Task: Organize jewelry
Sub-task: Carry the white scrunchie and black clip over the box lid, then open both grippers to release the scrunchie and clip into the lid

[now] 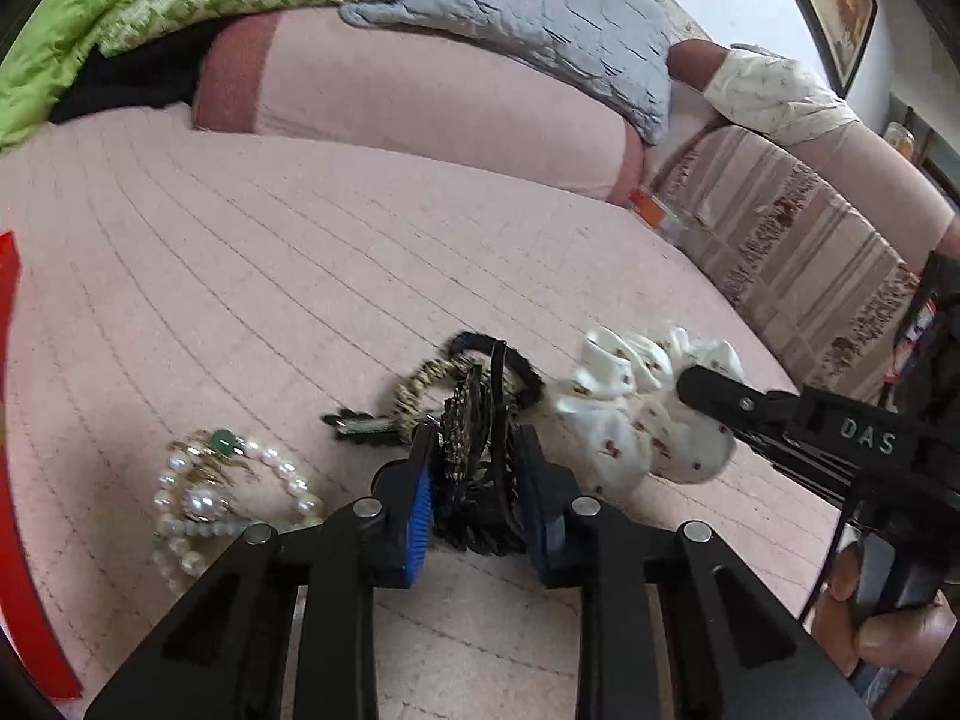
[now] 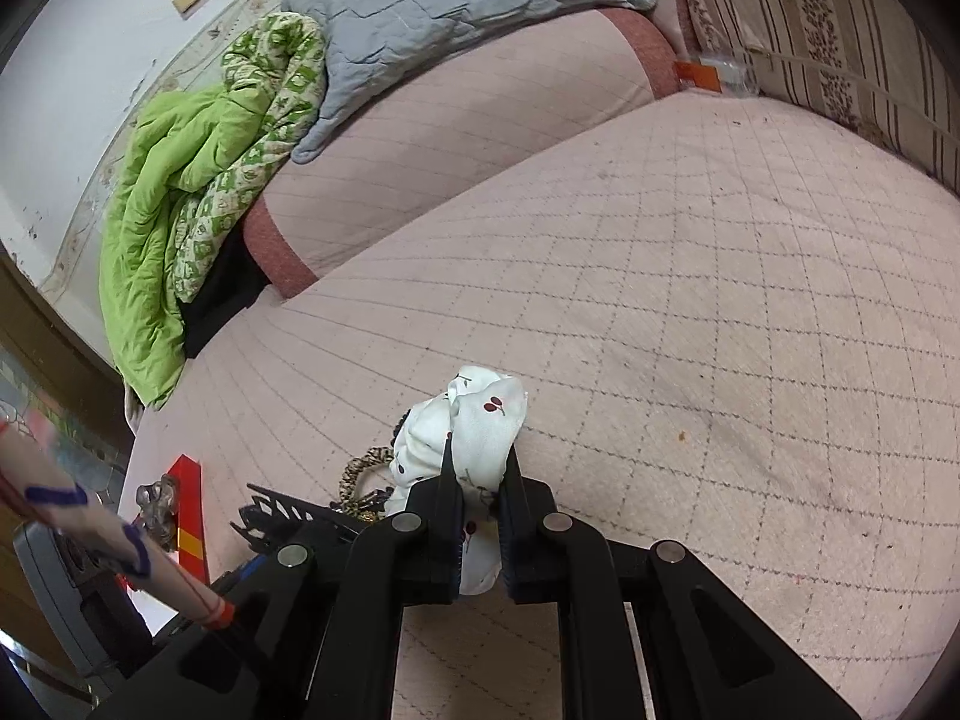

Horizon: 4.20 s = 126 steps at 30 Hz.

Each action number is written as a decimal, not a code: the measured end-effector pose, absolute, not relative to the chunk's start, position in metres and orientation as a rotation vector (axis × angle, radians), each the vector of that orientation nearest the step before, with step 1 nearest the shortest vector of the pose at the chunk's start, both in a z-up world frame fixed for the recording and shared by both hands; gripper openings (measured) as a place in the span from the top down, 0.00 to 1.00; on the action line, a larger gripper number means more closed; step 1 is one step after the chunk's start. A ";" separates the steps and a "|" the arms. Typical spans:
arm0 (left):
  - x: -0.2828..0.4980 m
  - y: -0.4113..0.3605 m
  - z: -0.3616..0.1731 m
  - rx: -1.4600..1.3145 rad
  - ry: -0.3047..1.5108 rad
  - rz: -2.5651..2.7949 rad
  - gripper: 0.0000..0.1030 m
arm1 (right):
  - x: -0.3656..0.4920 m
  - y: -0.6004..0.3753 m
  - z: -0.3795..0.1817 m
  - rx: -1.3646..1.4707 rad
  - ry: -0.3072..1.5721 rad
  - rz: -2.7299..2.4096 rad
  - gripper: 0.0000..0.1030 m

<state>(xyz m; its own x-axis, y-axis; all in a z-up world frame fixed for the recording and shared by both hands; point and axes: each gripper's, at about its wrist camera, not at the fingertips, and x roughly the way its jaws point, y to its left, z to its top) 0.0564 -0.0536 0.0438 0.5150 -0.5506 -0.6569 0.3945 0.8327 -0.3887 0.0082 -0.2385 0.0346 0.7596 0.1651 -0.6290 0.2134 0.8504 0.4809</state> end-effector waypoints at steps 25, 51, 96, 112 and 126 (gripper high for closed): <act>0.049 -0.028 0.075 -0.234 0.730 -0.550 0.78 | 0.003 -0.224 0.051 0.515 0.647 0.019 0.90; 0.003 0.182 0.115 -0.374 0.603 -0.207 0.78 | 0.011 -0.061 0.079 0.396 0.581 0.398 0.90; 0.004 0.331 0.074 -0.430 0.681 0.217 0.77 | 0.085 0.117 0.033 0.359 0.889 0.596 0.83; -0.002 0.331 0.087 -0.421 0.611 0.268 0.59 | 0.074 0.113 0.049 0.346 0.849 0.620 0.67; -0.007 0.251 0.122 -0.234 0.476 0.151 0.51 | 0.058 0.063 0.083 0.376 0.762 0.597 0.67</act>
<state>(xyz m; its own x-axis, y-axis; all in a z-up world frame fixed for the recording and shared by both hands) -0.0068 0.2509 0.1219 0.8783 0.0892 -0.4698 -0.1977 0.9623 -0.1870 0.0575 0.0627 0.0831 0.5718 0.6264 -0.5298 -0.3650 0.7726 0.5195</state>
